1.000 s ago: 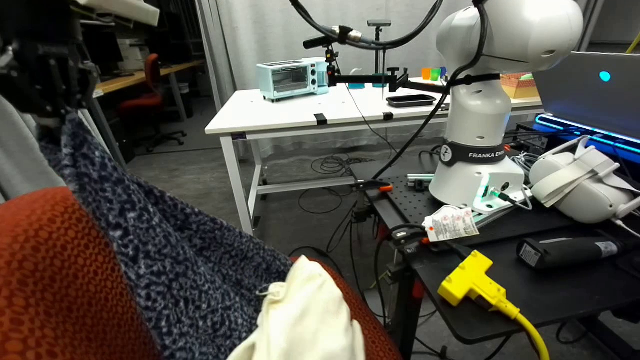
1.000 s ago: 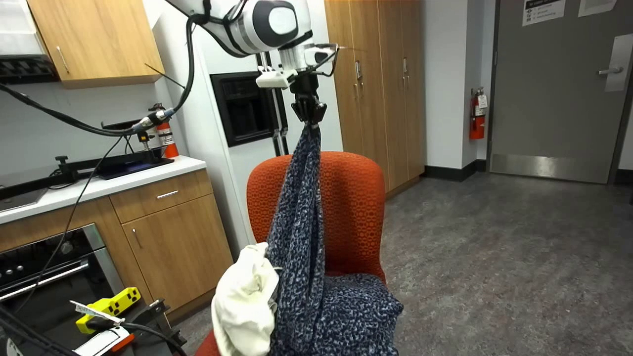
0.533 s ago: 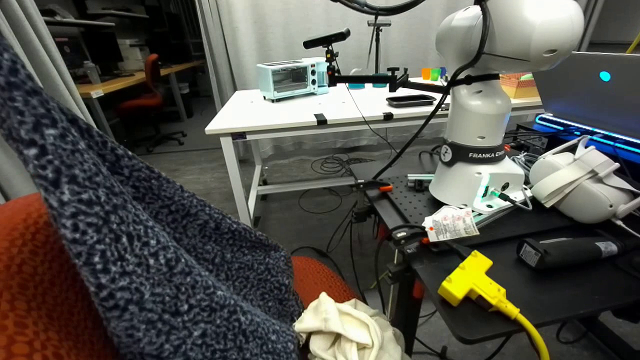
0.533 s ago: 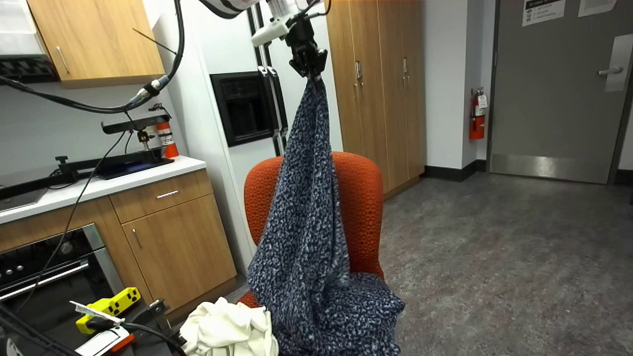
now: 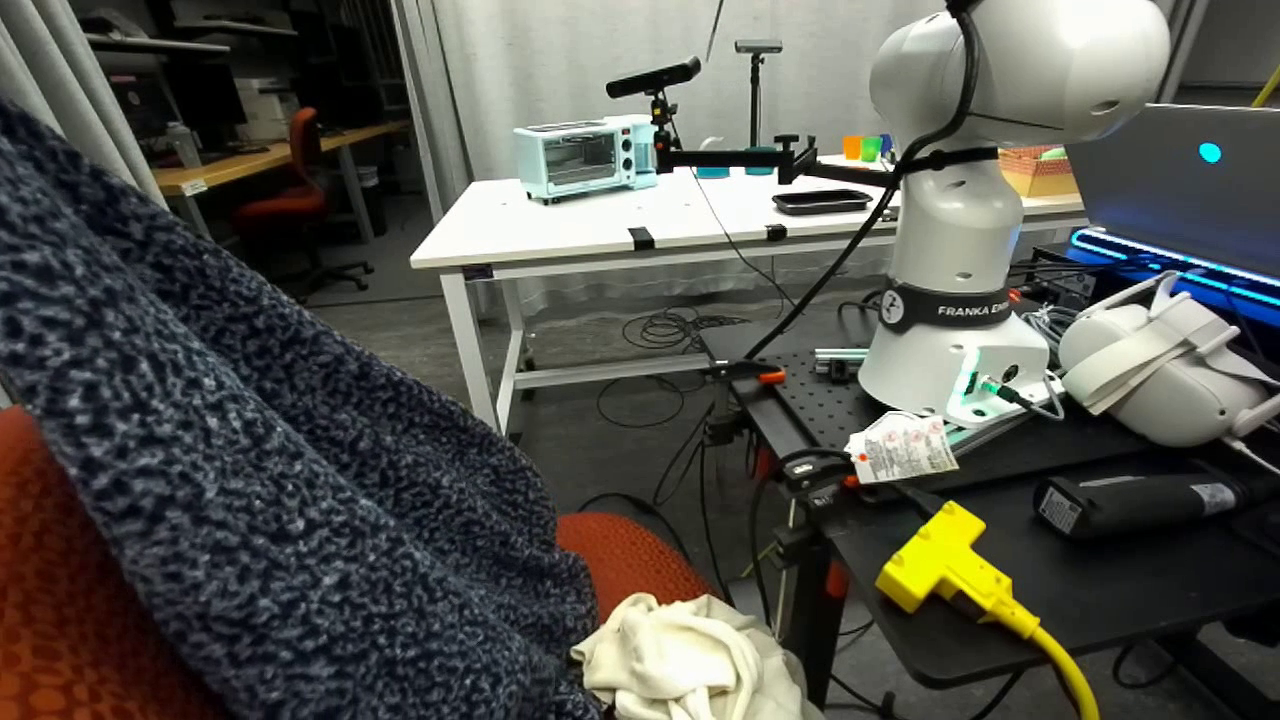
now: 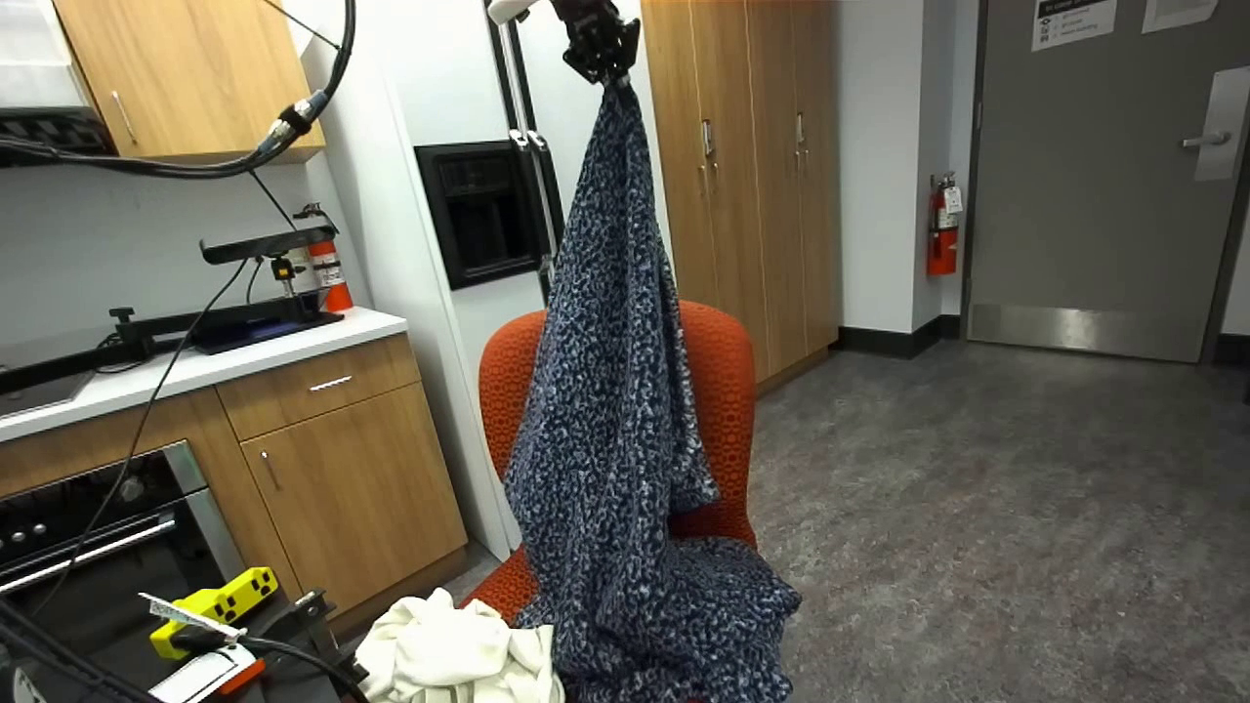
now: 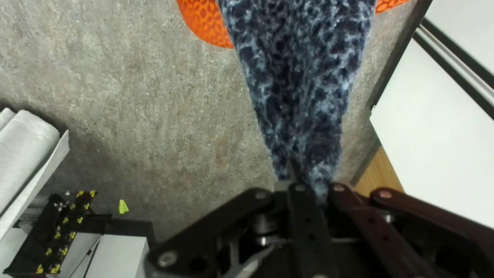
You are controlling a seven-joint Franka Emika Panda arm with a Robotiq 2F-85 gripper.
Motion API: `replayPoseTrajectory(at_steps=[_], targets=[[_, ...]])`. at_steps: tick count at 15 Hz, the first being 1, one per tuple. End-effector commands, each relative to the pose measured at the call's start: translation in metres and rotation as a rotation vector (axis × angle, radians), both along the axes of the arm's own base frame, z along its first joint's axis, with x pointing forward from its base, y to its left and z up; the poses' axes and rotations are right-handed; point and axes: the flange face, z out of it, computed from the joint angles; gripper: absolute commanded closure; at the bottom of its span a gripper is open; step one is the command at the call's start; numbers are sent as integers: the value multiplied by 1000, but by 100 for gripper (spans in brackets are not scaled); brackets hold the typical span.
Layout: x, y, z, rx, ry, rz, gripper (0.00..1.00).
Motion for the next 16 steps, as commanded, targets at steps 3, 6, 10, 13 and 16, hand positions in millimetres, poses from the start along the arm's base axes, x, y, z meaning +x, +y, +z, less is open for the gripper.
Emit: replayPoseTrajectory(at_steps=[3,6,10,13,16], targets=[[5,52,57,-46,-107,62,99],[-1,75,84,-69,-194,82,99],[-12,90,125,-87,-318,92,99],[-20,87,157,-55,-434,71,99],[-31,84,185,-12,-541,41,99]])
